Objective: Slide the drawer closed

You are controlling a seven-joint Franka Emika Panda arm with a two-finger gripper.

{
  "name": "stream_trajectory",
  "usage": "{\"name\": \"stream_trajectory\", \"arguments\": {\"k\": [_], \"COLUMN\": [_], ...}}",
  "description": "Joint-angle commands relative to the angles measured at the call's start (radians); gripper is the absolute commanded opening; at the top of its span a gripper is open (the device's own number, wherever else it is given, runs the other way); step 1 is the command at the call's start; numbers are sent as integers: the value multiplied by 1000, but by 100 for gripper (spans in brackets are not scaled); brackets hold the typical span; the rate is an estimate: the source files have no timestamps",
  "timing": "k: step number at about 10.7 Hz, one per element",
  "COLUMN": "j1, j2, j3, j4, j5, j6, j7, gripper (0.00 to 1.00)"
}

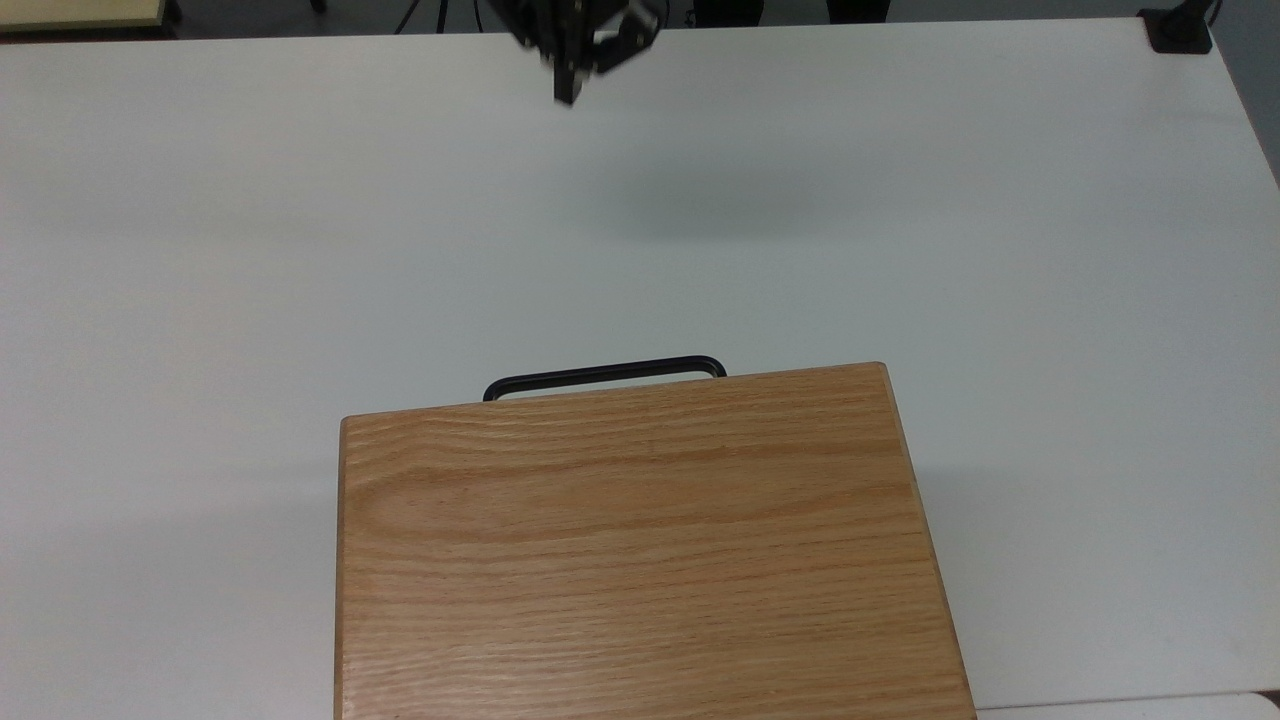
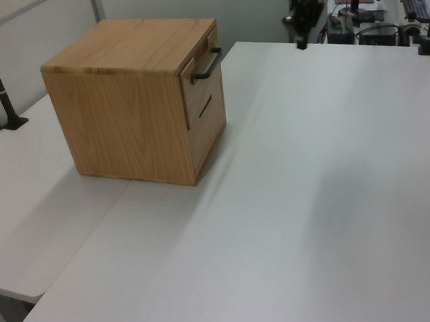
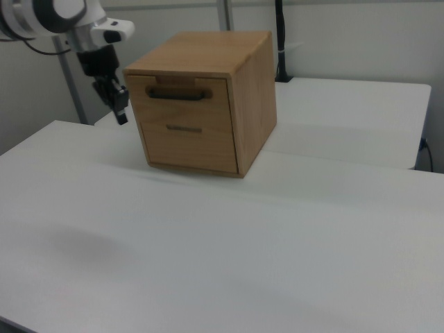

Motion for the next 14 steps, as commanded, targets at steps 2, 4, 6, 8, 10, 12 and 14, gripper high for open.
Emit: {"name": "stream_trajectory", "arguments": {"k": [2, 4, 6, 8, 10, 12, 14], "j1": [-19, -87, -81, -26, 87, 105, 100], "j2": [-124, -123, -120, -105, -101, -103, -101], "j3": [-78, -113, -193, -247, -346, -338, -298], "j4": [-128, -121, -118, -95, -82, -75, -76], "j5": [76, 134, 190, 188, 175, 127, 90], "j6": [-18, -4, 16, 30, 34, 36, 59], "j7": [-304, -598, -712, -703, -630, -464, -396], "gripper": [5, 11, 99, 100, 100, 100, 100]}}
